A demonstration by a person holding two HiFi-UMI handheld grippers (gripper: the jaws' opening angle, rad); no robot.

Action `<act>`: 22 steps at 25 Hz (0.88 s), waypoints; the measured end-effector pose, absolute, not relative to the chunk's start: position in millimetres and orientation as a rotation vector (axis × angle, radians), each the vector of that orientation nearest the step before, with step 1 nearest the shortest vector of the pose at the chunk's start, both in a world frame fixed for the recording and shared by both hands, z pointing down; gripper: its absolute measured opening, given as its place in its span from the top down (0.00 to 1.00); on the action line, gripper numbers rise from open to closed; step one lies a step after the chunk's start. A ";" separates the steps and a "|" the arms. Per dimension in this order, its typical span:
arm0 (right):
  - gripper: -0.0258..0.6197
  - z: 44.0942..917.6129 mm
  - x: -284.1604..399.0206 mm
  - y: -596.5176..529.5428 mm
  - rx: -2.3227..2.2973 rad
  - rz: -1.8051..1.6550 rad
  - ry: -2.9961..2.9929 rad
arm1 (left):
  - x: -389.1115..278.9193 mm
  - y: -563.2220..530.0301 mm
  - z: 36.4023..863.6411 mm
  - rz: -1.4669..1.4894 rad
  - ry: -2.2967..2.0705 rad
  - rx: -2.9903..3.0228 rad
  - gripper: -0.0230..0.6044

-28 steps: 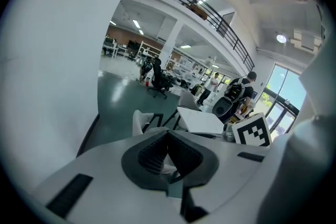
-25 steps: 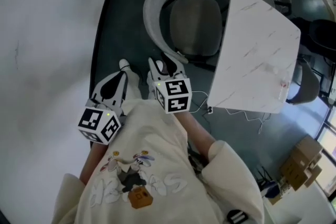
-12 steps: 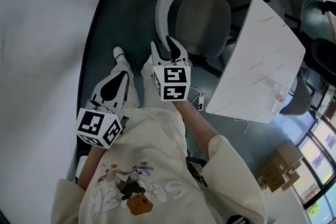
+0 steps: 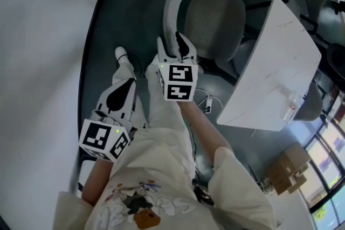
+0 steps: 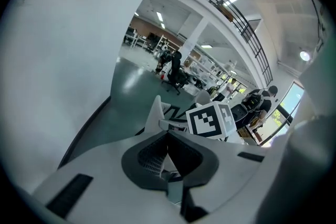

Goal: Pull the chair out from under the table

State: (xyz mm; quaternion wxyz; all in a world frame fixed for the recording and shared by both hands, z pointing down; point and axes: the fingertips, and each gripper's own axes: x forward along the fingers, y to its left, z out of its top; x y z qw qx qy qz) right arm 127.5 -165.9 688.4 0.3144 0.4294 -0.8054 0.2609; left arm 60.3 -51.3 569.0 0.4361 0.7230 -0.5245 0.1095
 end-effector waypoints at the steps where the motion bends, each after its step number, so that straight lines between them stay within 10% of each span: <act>1: 0.68 693.6 125.9 -167.4 1.138 0.691 -2.121 | 59.3 -50.6 575.9 0.277 -1.303 1.791 0.95; 22: 0.83 730.5 106.0 -174.8 1.157 0.609 -2.021 | 20.2 -37.7 608.4 0.256 -1.301 1.744 0.95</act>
